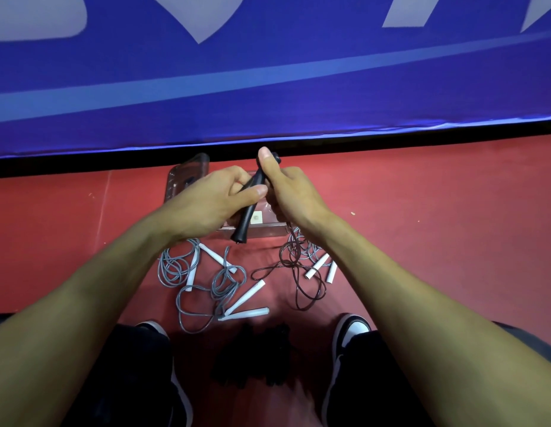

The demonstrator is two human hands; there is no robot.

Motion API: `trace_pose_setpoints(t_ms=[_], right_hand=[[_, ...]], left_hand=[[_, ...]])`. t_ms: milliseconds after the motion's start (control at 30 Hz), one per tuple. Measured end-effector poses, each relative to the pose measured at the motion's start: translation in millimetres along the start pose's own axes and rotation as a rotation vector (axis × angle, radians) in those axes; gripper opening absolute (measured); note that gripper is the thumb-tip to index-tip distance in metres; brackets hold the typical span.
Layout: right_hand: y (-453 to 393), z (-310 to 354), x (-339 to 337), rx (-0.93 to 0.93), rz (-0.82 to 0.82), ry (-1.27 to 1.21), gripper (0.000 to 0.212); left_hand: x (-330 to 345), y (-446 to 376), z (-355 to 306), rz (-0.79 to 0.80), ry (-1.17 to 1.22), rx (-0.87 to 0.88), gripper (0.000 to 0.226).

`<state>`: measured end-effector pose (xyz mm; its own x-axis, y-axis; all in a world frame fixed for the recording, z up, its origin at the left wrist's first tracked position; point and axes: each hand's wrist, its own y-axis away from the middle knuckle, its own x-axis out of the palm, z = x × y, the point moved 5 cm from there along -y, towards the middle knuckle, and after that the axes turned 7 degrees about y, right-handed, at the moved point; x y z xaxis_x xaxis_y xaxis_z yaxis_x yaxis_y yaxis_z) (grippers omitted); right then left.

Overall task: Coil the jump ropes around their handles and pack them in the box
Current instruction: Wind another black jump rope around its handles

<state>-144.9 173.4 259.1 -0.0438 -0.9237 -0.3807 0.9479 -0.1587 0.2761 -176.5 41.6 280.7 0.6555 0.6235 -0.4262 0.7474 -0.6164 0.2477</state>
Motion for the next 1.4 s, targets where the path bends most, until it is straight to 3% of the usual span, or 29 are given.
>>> trace_pose_setpoints(t_ms=[133, 333, 400, 467, 567, 733, 867, 967, 1033, 1133, 1233, 1400], right_hand=[[4, 8, -1, -0.071, 0.014, 0.159, 0.066], [8, 16, -3, -0.132, -0.035, 0.314, 0.068], [9, 16, -5, -0.127, -0.051, 0.347, 0.068], [10, 16, -6, -0.116, -0.052, 0.347, 0.070], [8, 11, -8, -0.051, -0.059, 0.204, 0.070], [0, 6, -9, 0.007, -0.045, 0.009, 0.059], [0, 6, -9, -0.029, -0.033, 0.108, 0.074], [2, 6, -9, -0.049, -0.033, 0.277, 0.090], [4, 8, -8, -0.094, -0.041, 0.345, 0.084], [5, 14, -6, -0.185, -0.059, 0.380, 0.066], [1, 14, -1, -0.246, -0.001, 0.315, 0.063], [3, 14, 2, -0.277, 0.052, 0.175, 0.051]], left_hand=[[-8, 3, 5, -0.088, 0.077, -0.026, 0.046], [10, 5, 2, -0.003, 0.411, -0.051, 0.016], [11, 5, -1, -0.031, 0.335, -0.045, 0.015], [11, 5, -4, -0.083, 0.099, -0.010, 0.016], [13, 5, -9, -0.138, -0.099, 0.046, 0.023], [9, -2, -1, -0.102, 0.052, 0.046, 0.047], [7, -5, 8, -0.080, 0.170, 0.029, 0.037], [4, -6, 13, -0.090, 0.179, 0.047, 0.015], [-1, -5, 12, -0.133, 0.038, 0.080, 0.007], [-8, -1, 6, -0.220, -0.055, 0.077, 0.025], [-14, 1, 2, -0.270, -0.073, 0.067, 0.035], [-9, 1, 9, -0.103, 0.162, 0.010, 0.029]])
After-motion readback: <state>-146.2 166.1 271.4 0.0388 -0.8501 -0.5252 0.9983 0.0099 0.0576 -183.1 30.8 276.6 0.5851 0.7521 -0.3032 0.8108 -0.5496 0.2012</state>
